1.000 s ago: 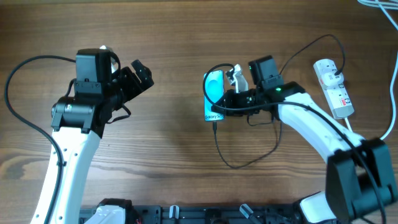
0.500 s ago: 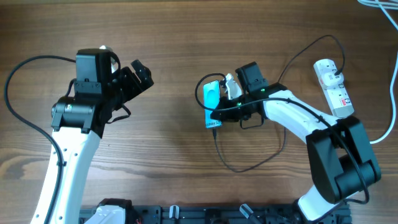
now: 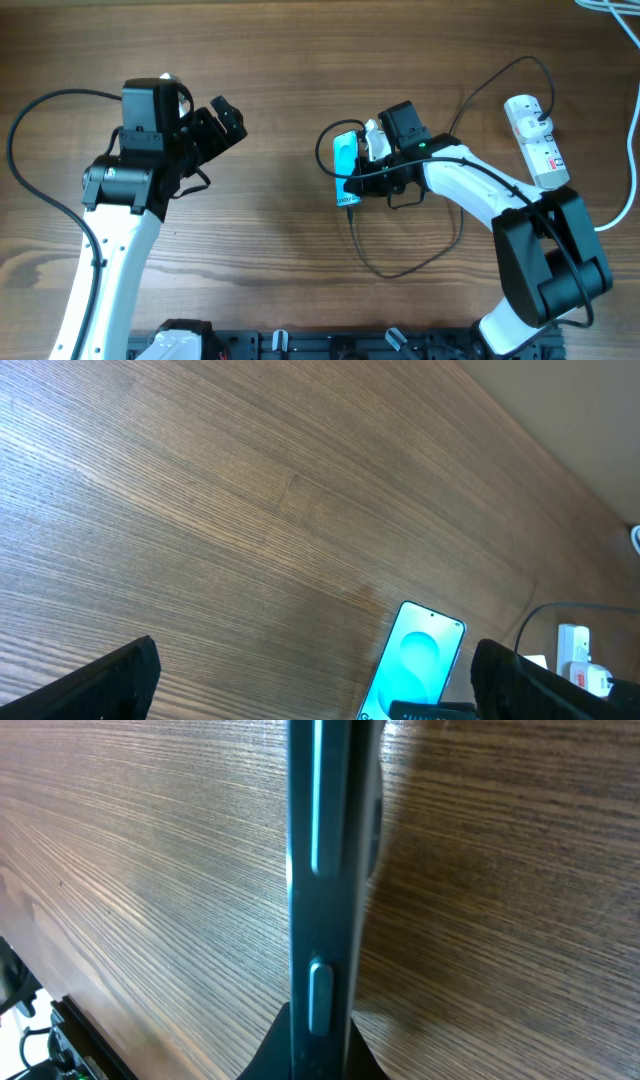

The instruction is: Plug charger to phone and switch on socket

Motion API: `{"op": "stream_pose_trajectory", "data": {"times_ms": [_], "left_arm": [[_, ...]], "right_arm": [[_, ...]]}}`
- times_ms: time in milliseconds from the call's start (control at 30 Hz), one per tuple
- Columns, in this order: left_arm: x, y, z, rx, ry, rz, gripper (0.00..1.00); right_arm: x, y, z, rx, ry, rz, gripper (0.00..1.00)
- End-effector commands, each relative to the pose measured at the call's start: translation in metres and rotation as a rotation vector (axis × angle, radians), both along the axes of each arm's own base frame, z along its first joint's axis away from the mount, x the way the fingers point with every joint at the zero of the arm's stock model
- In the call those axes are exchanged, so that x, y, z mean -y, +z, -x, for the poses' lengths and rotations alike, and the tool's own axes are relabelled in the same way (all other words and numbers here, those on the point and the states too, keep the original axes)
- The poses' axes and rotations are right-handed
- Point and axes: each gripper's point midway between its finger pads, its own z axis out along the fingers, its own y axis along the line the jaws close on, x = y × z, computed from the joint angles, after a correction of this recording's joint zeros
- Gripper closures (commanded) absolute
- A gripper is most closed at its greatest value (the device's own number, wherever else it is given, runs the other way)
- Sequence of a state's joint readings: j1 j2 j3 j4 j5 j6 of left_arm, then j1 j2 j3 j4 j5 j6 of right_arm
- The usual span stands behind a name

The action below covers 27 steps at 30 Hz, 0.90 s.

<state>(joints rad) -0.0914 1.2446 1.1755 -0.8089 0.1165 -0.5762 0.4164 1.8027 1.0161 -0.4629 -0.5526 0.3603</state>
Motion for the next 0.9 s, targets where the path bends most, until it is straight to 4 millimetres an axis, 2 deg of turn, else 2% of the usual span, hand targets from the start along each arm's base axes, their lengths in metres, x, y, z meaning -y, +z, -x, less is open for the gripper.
{"op": "stream_pose_trajectory", "data": {"times_ms": [0, 467, 700, 867], "left_arm": [[-0.004, 0.001, 0.0, 0.009, -0.004, -0.025, 0.0], [-0.004, 0.001, 0.0, 0.009, -0.004, -0.025, 0.0], [-0.004, 0.001, 0.0, 0.009, -0.004, -0.025, 0.0], [-0.004, 0.001, 0.0, 0.009, -0.004, -0.025, 0.0]], "right_arm": [[-0.001, -0.003, 0.002, 0.0, 0.022, 0.005, 0.96], [0.001, -0.005, 0.007, -0.022, 0.021, 0.014, 0.96], [0.005, -0.02, 0.015, -0.02, 0.02, 0.017, 0.96], [0.005, -0.021, 0.015, -0.015, 0.018, 0.014, 0.96]]}}
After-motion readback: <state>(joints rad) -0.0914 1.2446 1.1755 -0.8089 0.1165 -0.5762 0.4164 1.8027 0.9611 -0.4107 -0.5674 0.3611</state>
